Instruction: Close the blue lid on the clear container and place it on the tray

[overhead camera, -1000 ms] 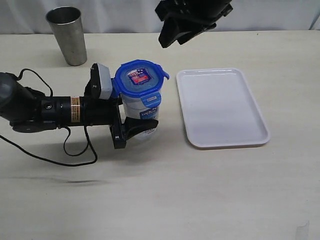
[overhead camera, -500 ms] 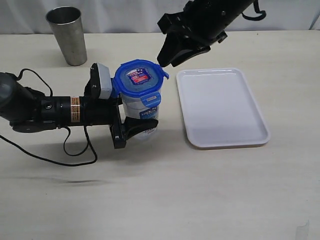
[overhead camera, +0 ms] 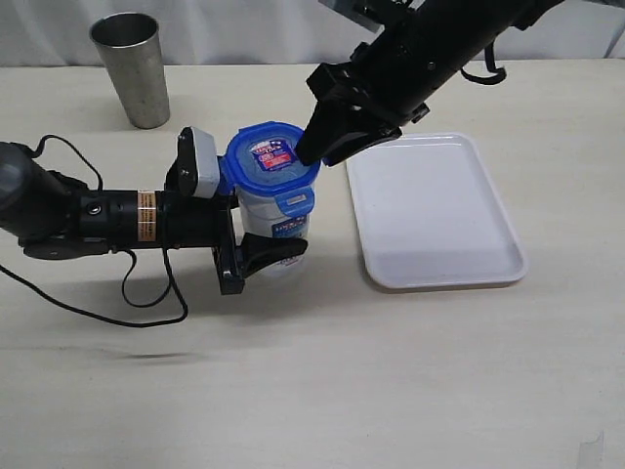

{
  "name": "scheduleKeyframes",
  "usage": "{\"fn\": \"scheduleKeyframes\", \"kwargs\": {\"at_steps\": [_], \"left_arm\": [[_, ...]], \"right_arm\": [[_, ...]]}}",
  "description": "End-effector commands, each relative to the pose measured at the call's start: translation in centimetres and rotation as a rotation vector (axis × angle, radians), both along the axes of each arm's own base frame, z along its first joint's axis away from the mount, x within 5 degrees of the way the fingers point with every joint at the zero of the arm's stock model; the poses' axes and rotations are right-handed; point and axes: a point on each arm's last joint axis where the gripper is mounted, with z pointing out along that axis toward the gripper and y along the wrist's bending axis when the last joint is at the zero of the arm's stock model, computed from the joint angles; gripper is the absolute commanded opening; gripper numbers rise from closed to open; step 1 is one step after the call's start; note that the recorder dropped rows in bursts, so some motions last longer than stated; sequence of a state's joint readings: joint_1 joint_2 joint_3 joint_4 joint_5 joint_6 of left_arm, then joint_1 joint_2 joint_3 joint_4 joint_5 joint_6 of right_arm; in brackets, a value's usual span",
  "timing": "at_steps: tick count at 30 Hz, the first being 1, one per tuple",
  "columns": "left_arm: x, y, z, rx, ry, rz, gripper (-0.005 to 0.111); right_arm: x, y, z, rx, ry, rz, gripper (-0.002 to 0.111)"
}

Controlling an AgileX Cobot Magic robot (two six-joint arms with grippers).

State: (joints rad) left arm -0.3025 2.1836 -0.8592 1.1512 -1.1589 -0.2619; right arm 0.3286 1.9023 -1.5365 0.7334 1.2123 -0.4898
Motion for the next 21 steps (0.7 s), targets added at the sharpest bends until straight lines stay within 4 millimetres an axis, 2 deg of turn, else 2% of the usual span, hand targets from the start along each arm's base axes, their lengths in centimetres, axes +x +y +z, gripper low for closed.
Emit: {"fn": "scheduleKeyframes", "kwargs": {"at_steps": [1,8,16,21], "left_arm": [[0.2,-0.1,0.9,-0.073,-0.009,0.012,0.000],[0.2,-0.1,0.9,-0.073,-0.009,0.012,0.000],[0.1,-0.2,0.9,-0.072,-0.009,0.008,0.000],[0.1,-0.2,0.9,-0.076,0.006,0.011,0.000]], "right_arm": [[-0.4,0.1,0.2,0.034,0.009,0.012,0.044],[-1.2,-0.1,-1.6,0.021,0.059,0.030,0.039],[-1.3,0.9,-2.2,0.174,0.065,0.064,0.036],[-1.1,1.1,-3.5,0.181,0.101,0.060,0.035]]}}
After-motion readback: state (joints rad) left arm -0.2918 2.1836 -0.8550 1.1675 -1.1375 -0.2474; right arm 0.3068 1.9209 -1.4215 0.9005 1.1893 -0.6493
